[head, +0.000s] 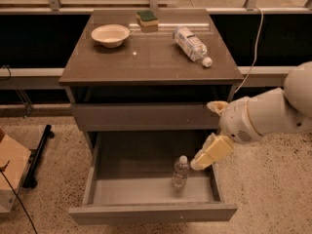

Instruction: Pick water bottle from middle drawer and place on counter

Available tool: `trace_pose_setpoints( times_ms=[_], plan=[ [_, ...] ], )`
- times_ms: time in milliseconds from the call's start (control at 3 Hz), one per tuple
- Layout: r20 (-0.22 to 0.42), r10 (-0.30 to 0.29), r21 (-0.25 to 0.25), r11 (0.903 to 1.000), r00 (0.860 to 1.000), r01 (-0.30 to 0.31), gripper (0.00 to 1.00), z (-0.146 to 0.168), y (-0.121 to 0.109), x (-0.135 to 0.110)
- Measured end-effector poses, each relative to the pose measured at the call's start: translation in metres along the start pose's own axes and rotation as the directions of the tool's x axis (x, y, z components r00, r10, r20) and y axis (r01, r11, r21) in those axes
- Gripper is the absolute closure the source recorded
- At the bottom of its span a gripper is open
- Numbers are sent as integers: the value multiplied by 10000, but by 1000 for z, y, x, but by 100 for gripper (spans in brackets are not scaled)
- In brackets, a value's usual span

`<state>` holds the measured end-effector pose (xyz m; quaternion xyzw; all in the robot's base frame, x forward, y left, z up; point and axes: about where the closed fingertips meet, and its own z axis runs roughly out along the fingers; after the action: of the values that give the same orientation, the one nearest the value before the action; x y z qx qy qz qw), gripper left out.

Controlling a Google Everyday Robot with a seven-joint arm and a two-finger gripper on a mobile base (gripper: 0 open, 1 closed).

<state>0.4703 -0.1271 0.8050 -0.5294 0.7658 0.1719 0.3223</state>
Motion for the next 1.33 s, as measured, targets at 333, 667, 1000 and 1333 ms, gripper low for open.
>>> trace_pose_setpoints(
  times_ms=[333,667,1000,1333],
  plan=[
    [431,672,204,9975,9968,-681,0,34,-6,25],
    [481,697,354,9968,9964,-715,0,36,-11,26],
    [417,906,541,9942,9950,-928,0,53,-15,32],
    [741,1175,728,9897,9903,-1229,0,75,-18,43]
  ],
)
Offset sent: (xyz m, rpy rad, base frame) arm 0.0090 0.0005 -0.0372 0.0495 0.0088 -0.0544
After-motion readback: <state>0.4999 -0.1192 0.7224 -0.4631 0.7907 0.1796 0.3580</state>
